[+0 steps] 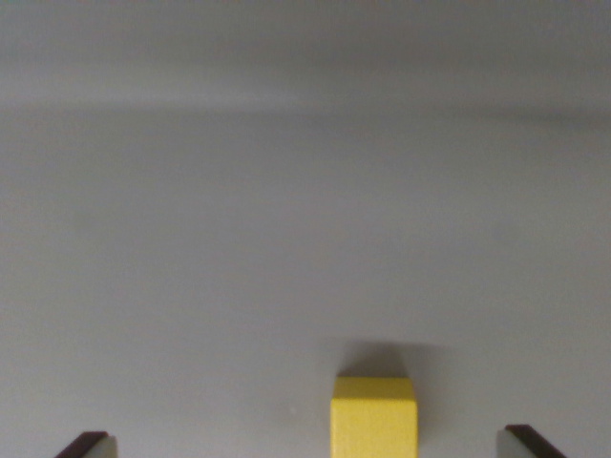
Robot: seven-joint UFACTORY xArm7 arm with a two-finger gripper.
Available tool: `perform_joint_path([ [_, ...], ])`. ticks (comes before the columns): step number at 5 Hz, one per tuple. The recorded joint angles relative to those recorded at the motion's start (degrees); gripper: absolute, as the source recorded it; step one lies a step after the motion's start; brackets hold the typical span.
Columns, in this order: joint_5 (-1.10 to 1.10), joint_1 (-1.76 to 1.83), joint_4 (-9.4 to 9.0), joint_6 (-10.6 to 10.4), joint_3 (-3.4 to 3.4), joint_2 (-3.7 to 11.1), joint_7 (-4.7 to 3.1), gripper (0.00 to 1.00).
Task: Pick yellow cube
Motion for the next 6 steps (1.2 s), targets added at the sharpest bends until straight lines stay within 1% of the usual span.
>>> perform_joint_path([
  [1, 0.00, 0.00, 0.00, 0.0, 0.00, 0.00, 0.00, 0.00],
  [2, 0.26, -0.14, -1.95, -2.6, -0.08, 0.98, -0.72, 0.00],
  [3, 0.26, -0.14, -1.95, -2.6, -0.08, 0.98, -0.72, 0.00],
  [4, 0.54, -0.28, -3.99, -5.4, -0.16, 2.00, -1.47, 0.00],
  [5, 0.54, -0.28, -3.99, -5.4, -0.16, 2.00, -1.47, 0.00],
  [6, 0.80, -0.42, -5.95, -8.0, -0.24, 2.99, -2.20, 0.00],
])
